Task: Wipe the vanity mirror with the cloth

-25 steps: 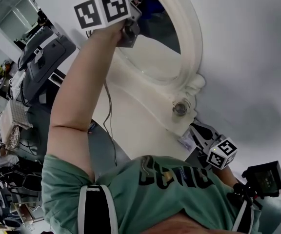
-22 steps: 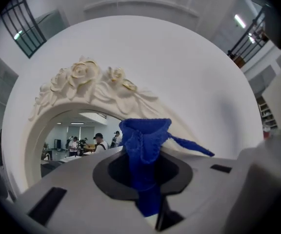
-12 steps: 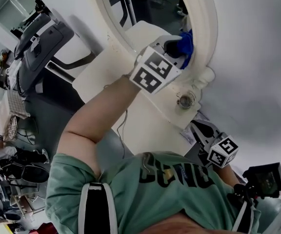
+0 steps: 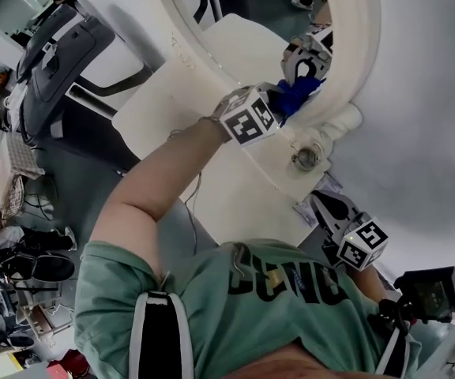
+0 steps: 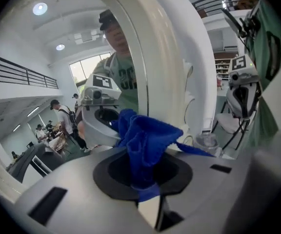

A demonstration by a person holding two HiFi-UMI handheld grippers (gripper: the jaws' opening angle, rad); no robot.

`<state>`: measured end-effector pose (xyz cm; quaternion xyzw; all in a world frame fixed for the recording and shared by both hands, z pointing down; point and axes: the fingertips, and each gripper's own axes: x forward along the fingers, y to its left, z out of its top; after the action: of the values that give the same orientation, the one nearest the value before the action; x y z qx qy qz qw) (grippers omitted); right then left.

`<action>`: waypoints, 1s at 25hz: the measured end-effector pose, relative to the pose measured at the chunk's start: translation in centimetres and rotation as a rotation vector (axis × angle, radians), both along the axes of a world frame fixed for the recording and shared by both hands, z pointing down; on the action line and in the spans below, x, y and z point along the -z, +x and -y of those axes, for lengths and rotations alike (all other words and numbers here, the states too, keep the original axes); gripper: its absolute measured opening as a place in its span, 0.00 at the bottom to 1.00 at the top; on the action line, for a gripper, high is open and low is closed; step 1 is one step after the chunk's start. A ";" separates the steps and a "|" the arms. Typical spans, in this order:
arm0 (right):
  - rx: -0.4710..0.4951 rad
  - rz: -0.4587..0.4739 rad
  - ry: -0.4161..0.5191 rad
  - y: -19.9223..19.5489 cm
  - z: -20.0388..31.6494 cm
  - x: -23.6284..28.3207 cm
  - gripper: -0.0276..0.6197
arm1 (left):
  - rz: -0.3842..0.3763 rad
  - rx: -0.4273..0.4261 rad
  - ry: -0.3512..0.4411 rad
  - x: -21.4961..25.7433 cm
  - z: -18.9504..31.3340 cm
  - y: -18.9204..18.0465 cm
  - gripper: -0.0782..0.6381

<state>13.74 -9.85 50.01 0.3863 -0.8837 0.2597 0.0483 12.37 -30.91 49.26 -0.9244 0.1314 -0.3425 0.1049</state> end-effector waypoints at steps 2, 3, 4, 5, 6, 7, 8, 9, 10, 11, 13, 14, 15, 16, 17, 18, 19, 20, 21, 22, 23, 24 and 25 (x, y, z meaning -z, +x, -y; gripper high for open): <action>-0.001 -0.004 -0.009 0.0 0.1 0.0 0.06 | 0.052 -0.011 -0.008 -1.4 0.4 -0.6 0.21; -0.002 -0.006 -0.012 0.0 0.1 0.0 0.06 | 0.081 -0.018 -0.004 -2.0 0.7 -0.9 0.21; -0.002 -0.009 -0.013 0.0 0.2 0.0 0.06 | 0.119 -0.023 0.005 -2.6 1.0 -1.3 0.21; -0.002 -0.011 -0.014 -0.1 0.3 0.0 0.06 | 0.170 -0.026 0.021 -3.5 1.4 -1.8 0.21; -0.001 -0.013 -0.013 -0.1 0.4 0.1 0.06 | 0.232 -0.027 0.043 -4.5 2.0 -2.4 0.21; -0.001 -0.015 -0.012 -0.2 0.4 0.2 0.06 | 0.298 -0.026 0.067 -5.7 2.7 -3.2 0.21; 0.000 -0.016 -0.011 -0.3 0.4 0.3 0.06 | 0.362 -0.022 0.089 -6.9 3.5 -4.0 0.21; 0.001 -0.018 -0.010 -0.4 0.4 0.4 0.06 | 0.418 -0.015 0.105 -8.0 4.4 -5.0 0.21; 0.001 -0.021 -0.009 -0.4 0.4 0.5 0.06 | 0.465 -0.005 0.114 -9.0 5.4 -5.9 0.21; 0.000 -0.024 -0.010 -0.4 0.4 0.5 0.06 | 0.503 0.006 0.117 -9.8 6.3 -6.8 0.21; -0.006 -0.032 -0.012 -0.3 0.4 0.2 0.06 | 0.558 0.027 0.122 -10.9 8.0 -8.2 0.21; -0.009 -0.037 -0.012 -0.1 0.5 0.0 0.06 | 0.578 0.037 0.125 -11.4 8.7 -8.7 0.21; -0.012 -0.045 -0.011 0.0 0.5 0.0 0.06 | 0.590 0.048 0.126 -11.7 9.3 -8.9 0.21; -0.014 -0.054 -0.009 0.2 0.7 0.0 0.06 | 0.594 0.061 0.127 -12.0 9.8 -9.0 0.21; -0.017 -0.062 -0.005 0.3 0.8 0.2 0.06 | 0.591 0.075 0.129 -12.3 10.1 -8.9 0.21; -0.023 -0.065 -0.003 0.4 1.0 0.4 0.06 | 0.575 0.093 0.128 -12.5 10.4 -8.9 0.21; -0.033 -0.063 -0.002 0.3 1.2 0.8 0.06 | 0.540 0.116 0.115 -12.5 10.4 -8.9 0.22; -0.046 -0.063 0.000 0.0 1.2 1.2 0.06 | 0.482 0.140 0.085 -12.3 10.0 -9.2 0.22; -0.059 -0.067 0.005 -0.5 1.1 1.6 0.06 | 0.401 0.163 0.041 -11.8 9.2 -9.7 0.22; -0.073 -0.076 0.013 -1.1 0.8 2.0 0.06 | 0.309 0.181 -0.011 -11.1 8.0 -10.5 0.22; -0.087 -0.087 0.022 -1.8 0.5 2.3 0.06 | 0.217 0.191 -0.063 -10.1 6.5 -11.4 0.22; -0.101 -0.097 0.031 -2.5 0.2 2.7 0.06 | 0.131 0.193 -0.108 -9.1 4.8 -12.4 0.22; -0.115 -0.106 0.039 -3.2 -0.1 3.0 0.06 | 0.051 0.191 -0.141 -8.1 3.0 -13.4 0.22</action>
<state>10.56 -9.73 47.04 0.4505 -0.8612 0.2240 0.0725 -1.05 -33.95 57.34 -0.9037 0.1916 -0.3828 0.0101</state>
